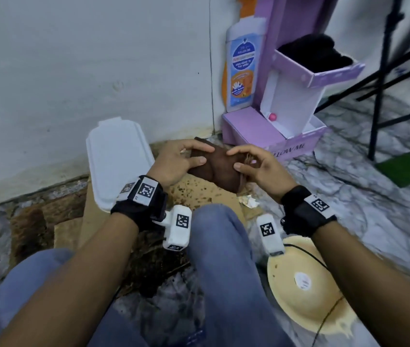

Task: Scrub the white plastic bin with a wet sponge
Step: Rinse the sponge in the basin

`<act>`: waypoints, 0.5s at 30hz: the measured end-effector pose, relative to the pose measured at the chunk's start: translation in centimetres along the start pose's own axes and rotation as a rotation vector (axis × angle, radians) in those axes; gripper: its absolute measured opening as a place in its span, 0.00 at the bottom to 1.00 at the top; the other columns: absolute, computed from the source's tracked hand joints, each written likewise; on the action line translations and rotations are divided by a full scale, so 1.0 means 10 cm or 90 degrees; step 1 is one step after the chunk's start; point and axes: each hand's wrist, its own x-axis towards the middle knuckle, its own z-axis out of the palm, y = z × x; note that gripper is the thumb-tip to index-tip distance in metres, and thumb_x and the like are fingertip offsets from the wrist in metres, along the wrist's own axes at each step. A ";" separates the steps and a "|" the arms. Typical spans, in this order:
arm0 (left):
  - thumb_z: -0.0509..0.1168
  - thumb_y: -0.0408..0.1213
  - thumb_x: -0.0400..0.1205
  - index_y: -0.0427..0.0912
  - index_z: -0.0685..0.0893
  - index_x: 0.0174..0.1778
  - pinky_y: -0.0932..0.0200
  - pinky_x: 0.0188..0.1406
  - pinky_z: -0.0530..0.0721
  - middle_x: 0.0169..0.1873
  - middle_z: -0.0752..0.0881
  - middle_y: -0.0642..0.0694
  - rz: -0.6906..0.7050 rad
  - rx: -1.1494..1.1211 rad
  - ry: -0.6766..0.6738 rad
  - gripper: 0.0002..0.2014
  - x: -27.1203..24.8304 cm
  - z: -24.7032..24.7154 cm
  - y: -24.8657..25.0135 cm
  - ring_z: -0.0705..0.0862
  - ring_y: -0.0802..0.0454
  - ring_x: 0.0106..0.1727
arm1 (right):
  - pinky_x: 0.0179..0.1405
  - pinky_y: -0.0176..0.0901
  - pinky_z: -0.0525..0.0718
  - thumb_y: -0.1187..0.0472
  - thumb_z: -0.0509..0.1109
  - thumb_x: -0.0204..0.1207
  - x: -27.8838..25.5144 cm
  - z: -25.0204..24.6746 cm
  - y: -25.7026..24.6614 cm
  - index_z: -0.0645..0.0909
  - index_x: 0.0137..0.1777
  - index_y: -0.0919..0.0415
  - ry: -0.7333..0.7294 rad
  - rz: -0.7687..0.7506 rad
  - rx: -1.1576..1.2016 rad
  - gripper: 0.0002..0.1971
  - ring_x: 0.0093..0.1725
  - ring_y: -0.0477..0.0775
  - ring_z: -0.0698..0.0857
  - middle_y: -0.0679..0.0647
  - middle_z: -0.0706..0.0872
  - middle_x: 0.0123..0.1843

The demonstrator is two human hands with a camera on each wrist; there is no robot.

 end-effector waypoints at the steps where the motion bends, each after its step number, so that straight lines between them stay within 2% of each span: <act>1: 0.70 0.17 0.76 0.43 0.90 0.53 0.56 0.60 0.84 0.50 0.89 0.43 0.003 0.017 -0.026 0.18 0.06 0.12 0.00 0.87 0.53 0.53 | 0.50 0.30 0.81 0.79 0.66 0.77 -0.05 -0.10 0.03 0.83 0.55 0.63 0.008 0.004 -0.035 0.13 0.49 0.35 0.84 0.49 0.85 0.53; 3: 0.69 0.17 0.78 0.46 0.88 0.55 0.65 0.53 0.83 0.48 0.88 0.46 -0.009 0.047 -0.071 0.19 0.18 0.37 0.01 0.86 0.60 0.48 | 0.53 0.33 0.80 0.78 0.66 0.77 -0.17 -0.32 0.12 0.85 0.52 0.60 0.018 0.020 -0.102 0.14 0.50 0.38 0.84 0.48 0.87 0.51; 6: 0.67 0.19 0.80 0.44 0.88 0.57 0.67 0.50 0.85 0.49 0.88 0.49 -0.082 0.083 -0.149 0.17 0.34 0.76 -0.03 0.86 0.55 0.49 | 0.55 0.46 0.82 0.76 0.66 0.78 -0.38 -0.63 0.27 0.87 0.48 0.58 0.051 0.089 -0.131 0.13 0.50 0.49 0.85 0.54 0.88 0.49; 8: 0.66 0.20 0.81 0.38 0.87 0.60 0.72 0.42 0.84 0.47 0.88 0.49 -0.131 0.111 -0.183 0.15 0.43 1.05 -0.12 0.86 0.55 0.46 | 0.55 0.48 0.84 0.72 0.70 0.77 -0.55 -0.82 0.36 0.88 0.50 0.60 0.086 0.148 -0.120 0.08 0.52 0.53 0.86 0.58 0.89 0.51; 10: 0.66 0.19 0.81 0.34 0.87 0.61 0.74 0.36 0.82 0.50 0.88 0.43 -0.162 0.114 -0.206 0.15 0.49 1.34 -0.24 0.85 0.52 0.45 | 0.58 0.49 0.86 0.68 0.76 0.73 -0.72 -1.00 0.49 0.88 0.53 0.61 0.107 0.204 -0.105 0.09 0.55 0.53 0.87 0.57 0.89 0.55; 12: 0.68 0.19 0.79 0.36 0.88 0.59 0.73 0.39 0.83 0.53 0.88 0.43 -0.175 0.119 -0.228 0.15 0.51 1.63 -0.39 0.86 0.53 0.46 | 0.60 0.51 0.85 0.66 0.79 0.70 -0.91 -1.14 0.65 0.88 0.54 0.58 0.126 0.250 -0.108 0.13 0.57 0.52 0.87 0.55 0.88 0.57; 15: 0.71 0.22 0.78 0.45 0.90 0.55 0.58 0.53 0.88 0.56 0.89 0.44 -0.190 0.138 -0.265 0.16 0.53 2.05 -0.63 0.88 0.50 0.53 | 0.59 0.52 0.86 0.68 0.81 0.67 -1.22 -1.33 0.95 0.88 0.53 0.54 0.166 0.300 -0.098 0.15 0.57 0.52 0.86 0.53 0.87 0.58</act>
